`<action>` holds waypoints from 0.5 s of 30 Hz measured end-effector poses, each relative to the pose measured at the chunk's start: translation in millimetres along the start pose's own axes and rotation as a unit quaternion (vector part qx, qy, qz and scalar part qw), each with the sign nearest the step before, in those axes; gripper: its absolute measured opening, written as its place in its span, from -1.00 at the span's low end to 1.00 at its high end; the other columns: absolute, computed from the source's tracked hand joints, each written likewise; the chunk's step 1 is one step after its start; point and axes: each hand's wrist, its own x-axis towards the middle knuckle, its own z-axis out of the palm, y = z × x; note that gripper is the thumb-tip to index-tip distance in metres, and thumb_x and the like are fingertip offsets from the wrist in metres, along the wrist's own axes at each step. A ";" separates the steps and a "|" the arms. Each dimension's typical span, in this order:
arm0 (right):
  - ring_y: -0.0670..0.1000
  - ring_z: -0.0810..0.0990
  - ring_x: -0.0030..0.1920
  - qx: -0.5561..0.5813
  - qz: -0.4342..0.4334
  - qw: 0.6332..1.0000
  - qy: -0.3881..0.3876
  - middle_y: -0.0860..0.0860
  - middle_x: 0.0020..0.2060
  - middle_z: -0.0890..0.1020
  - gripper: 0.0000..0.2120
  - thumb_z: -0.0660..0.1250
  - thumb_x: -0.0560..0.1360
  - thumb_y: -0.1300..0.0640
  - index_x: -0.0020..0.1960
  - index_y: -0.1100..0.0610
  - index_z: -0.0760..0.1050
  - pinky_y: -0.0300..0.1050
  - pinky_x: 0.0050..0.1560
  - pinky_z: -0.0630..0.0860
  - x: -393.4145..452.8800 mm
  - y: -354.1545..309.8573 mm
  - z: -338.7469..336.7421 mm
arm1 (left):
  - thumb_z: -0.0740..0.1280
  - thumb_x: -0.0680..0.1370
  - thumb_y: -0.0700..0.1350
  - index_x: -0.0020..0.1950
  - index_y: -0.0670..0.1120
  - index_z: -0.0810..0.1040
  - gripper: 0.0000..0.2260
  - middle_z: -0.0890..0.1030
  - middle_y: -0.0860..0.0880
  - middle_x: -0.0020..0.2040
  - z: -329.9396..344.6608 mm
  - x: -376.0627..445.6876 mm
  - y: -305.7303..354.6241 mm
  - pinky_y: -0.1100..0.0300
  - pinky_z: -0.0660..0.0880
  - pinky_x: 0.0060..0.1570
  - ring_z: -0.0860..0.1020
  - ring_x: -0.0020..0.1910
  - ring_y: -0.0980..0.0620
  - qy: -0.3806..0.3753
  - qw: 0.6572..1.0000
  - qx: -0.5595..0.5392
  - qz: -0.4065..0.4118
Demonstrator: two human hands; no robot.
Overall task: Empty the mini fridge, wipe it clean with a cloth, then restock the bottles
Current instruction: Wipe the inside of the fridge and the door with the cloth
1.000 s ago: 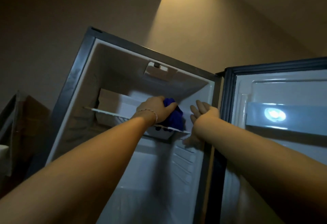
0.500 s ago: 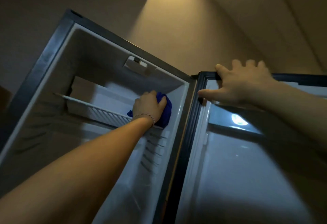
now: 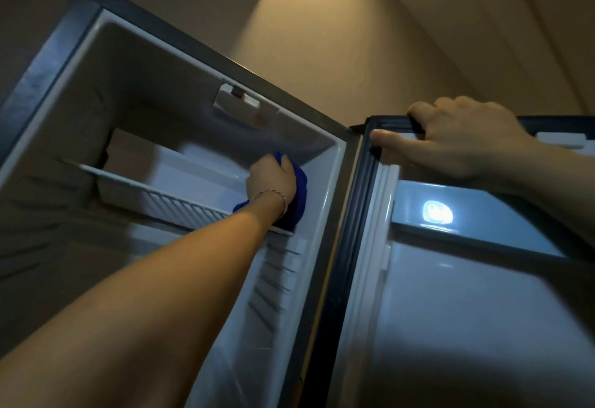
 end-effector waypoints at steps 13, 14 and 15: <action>0.24 0.41 0.28 -0.001 0.046 0.997 -0.056 0.20 0.29 0.45 -0.03 0.07 0.32 -0.64 0.32 0.15 0.35 0.16 0.24 0.32 25.0 -31.3 2.1 | 0.13 0.62 0.10 -0.03 -0.14 0.52 -0.66 0.58 -0.15 -0.03 -1.2 -22.1 17.7 0.04 0.48 -0.09 0.55 -0.07 -0.15 0.028 0.996 -0.048 0.071; 0.23 0.41 0.28 -0.001 0.046 0.998 -0.051 0.20 0.29 0.45 -0.03 0.07 0.32 -0.63 0.33 0.16 0.35 0.16 0.24 0.32 24.5 -32.2 2.5 | 0.14 0.62 0.11 -0.07 -0.11 0.50 -0.68 0.56 -0.13 -0.05 -3.8 -30.0 18.8 0.07 0.44 -0.14 0.54 -0.09 -0.13 0.030 0.995 -0.055 0.081; 0.23 0.41 0.29 -0.002 0.047 0.998 -0.047 0.20 0.29 0.45 -0.04 0.07 0.32 -0.63 0.33 0.16 0.35 0.16 0.25 0.32 23.8 -32.9 2.5 | 0.16 0.62 0.12 -0.11 -0.08 0.48 -0.69 0.54 -0.10 -0.07 -5.8 -38.1 20.3 0.09 0.40 -0.17 0.52 -0.12 -0.10 0.033 0.994 -0.060 0.090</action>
